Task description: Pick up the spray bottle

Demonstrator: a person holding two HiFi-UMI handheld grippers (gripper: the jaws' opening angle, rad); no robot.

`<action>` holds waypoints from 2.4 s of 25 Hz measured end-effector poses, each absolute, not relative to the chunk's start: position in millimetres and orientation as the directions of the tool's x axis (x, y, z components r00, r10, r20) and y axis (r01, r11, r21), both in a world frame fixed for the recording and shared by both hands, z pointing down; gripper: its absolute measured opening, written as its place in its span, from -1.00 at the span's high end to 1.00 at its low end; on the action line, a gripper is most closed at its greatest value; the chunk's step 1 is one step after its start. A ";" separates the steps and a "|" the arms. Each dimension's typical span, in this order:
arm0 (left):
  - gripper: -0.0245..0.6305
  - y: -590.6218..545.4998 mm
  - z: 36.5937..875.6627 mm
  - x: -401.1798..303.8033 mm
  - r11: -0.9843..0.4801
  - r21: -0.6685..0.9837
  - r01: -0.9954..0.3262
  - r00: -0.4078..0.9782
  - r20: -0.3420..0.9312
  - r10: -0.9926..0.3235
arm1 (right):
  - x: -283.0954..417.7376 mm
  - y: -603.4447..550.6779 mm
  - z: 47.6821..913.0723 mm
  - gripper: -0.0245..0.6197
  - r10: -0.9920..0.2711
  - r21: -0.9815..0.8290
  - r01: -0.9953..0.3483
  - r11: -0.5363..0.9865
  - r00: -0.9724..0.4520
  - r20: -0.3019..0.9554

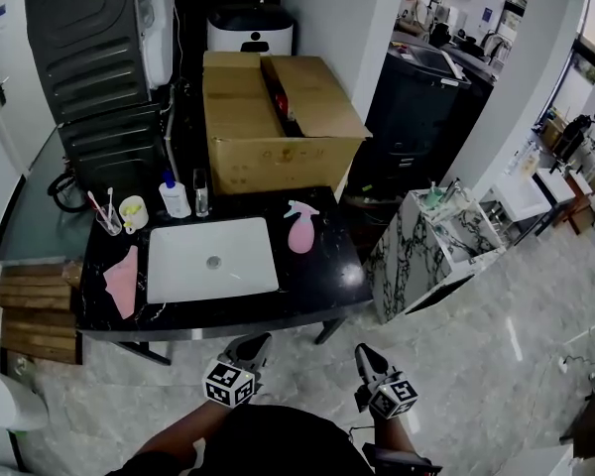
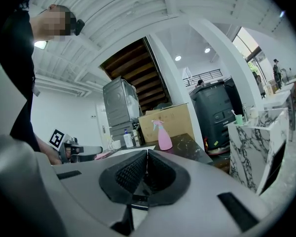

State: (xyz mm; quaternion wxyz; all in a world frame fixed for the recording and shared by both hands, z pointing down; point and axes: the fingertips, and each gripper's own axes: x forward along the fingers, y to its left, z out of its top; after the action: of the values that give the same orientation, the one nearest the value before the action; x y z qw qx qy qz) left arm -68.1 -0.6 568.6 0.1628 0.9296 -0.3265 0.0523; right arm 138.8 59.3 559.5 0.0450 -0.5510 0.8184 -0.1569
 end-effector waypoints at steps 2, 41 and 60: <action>0.90 -3.7 567.9 -69.6 -0.741 0.264 -0.617 0.787 0.201 -0.583 | 137.9 56.0 559.3 0.84 -0.920 -0.306 -0.891 0.336 -0.380 0.098; 0.90 -124.4 577.5 -64.0 -0.583 0.255 -0.772 0.635 0.253 -0.730 | 156.4 -143.0 560.0 0.84 -0.804 -0.302 -0.783 0.543 -0.589 0.083; 0.90 -172.5 566.8 -34.0 -0.470 0.226 -0.853 0.518 0.263 -0.814 | 145.7 -241.8 554.2 0.84 -0.635 -0.238 -0.638 0.733 -0.766 0.097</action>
State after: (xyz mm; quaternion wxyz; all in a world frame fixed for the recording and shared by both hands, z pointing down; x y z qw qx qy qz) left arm -34.0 -172.5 566.8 0.1661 0.8553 -0.4872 0.0592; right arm 145.7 -241.8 554.2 -0.0047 -0.3418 0.9308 -0.1296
